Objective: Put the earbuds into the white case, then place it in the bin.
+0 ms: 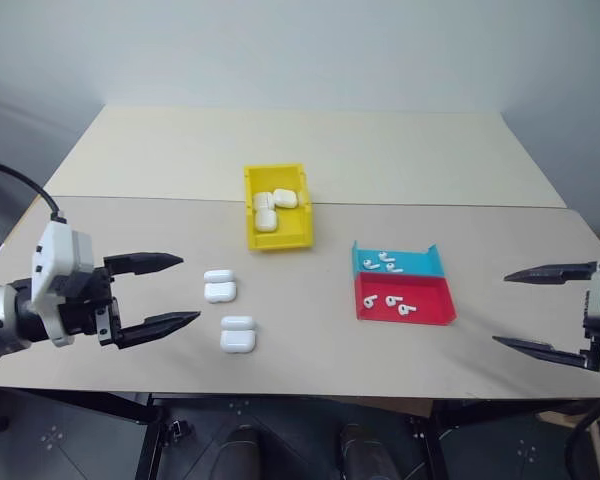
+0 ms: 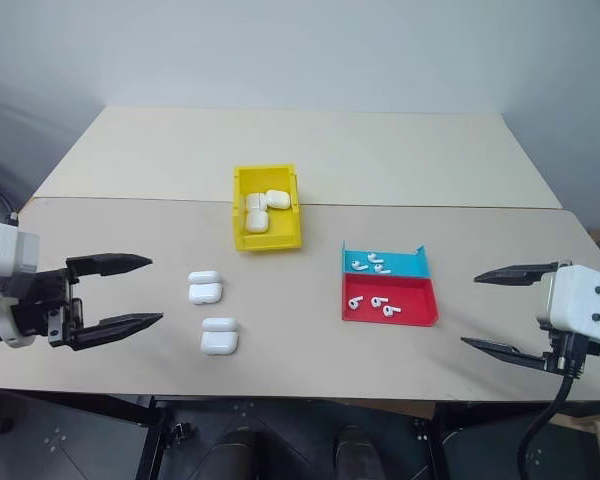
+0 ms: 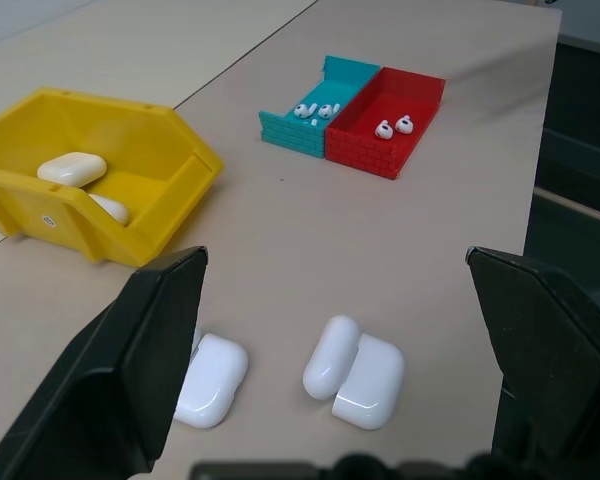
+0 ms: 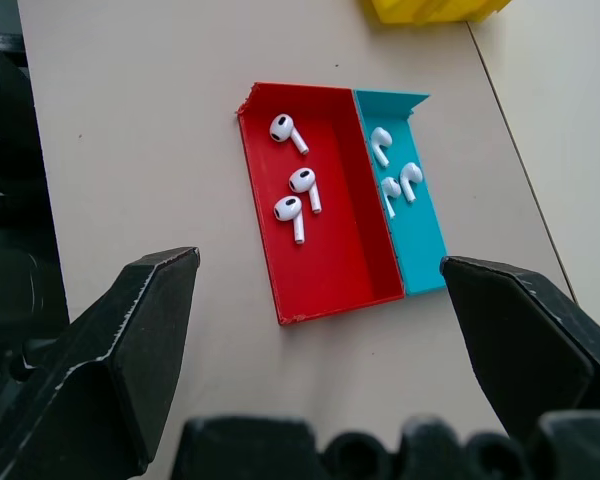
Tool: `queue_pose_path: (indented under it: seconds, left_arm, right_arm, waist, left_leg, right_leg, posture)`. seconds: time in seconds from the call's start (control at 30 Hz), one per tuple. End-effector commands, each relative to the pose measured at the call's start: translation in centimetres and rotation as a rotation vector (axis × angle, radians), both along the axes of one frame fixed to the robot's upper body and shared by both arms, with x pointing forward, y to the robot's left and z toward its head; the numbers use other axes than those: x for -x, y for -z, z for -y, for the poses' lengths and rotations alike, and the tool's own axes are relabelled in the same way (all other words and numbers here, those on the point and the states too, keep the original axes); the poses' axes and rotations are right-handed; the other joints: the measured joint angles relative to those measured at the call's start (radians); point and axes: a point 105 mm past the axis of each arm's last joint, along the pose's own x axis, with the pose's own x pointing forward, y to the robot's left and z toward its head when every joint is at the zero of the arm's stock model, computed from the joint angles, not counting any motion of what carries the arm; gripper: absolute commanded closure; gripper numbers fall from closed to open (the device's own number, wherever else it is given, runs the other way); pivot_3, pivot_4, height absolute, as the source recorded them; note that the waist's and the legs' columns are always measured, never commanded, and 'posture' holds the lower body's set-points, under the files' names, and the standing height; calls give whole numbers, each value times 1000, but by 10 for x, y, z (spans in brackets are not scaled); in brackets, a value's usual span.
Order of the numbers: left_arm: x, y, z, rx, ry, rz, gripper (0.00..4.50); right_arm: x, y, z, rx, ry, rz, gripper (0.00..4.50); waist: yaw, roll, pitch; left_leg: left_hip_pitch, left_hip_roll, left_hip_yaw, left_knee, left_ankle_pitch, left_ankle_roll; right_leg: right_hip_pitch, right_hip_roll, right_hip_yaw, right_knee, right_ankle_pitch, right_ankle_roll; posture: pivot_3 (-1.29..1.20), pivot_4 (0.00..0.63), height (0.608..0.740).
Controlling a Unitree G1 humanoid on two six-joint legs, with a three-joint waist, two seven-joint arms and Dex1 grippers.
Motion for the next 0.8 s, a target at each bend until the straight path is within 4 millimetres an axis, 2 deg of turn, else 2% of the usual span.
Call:
queue_pose_path:
  seconds: [0.03, 0.27, 0.5, 0.67, 0.73, 0.8]
  left_arm:
    - [0, -7, 5, 3, -7, 17, 0]
    - [-7, -8, 5, -44, -90, 75, 0]
    - [-10, -14, 16, -99, -161, 167, 0]
    - [-9, -7, 23, -181, -226, 91, 0]
    - [-15, -6, 25, -240, -312, 115, 0]
    - [-17, -1, 27, -297, -349, 49, 0]
  right_arm:
    - [1, -10, -6, 12, -23, 62, 27]
    - [-3, -11, -5, 17, -10, 64, 27]
    - [-5, -12, -3, 17, 2, 62, 27]
    - [-3, -16, -4, 9, 30, 30, 27]
    - [-1, -14, -3, 11, 43, 17, 27]
    - [0, -12, -2, 8, 63, 11, 27]
  waist:
    - [0, 0, 0]
    - [-1, 0, 0]
    - [0, 0, 0]
    - [0, 0, 0]
    - [1, 0, 0]
    - [5, -1, 0]
  left_leg:
    - [0, 0, 0, 0, 0, 0]
    - [0, 0, 0, 0, 0, 0]
    - [0, 0, 0, 0, 0, 0]
    - [1, 0, 0, 0, 0, 0]
    - [2, 0, 0, 0, 0, 0]
    - [3, 0, 0, 0, 0, 0]
  right_leg:
    - [0, 0, 0, 0, 0, 0]
    - [0, 0, 0, 0, 0, 0]
    - [1, 0, 0, 0, 0, 0]
    - [2, 0, 0, 0, 0, 0]
    - [2, 0, 0, 0, 0, 0]
    - [4, 0, 0, -1, 0, 0]
  posture:
    - [0, 150, 740]
    - [0, 150, 740]
    - [0, 150, 740]
    - [0, 150, 740]
    - [0, 150, 740]
    - [0, 150, 740]
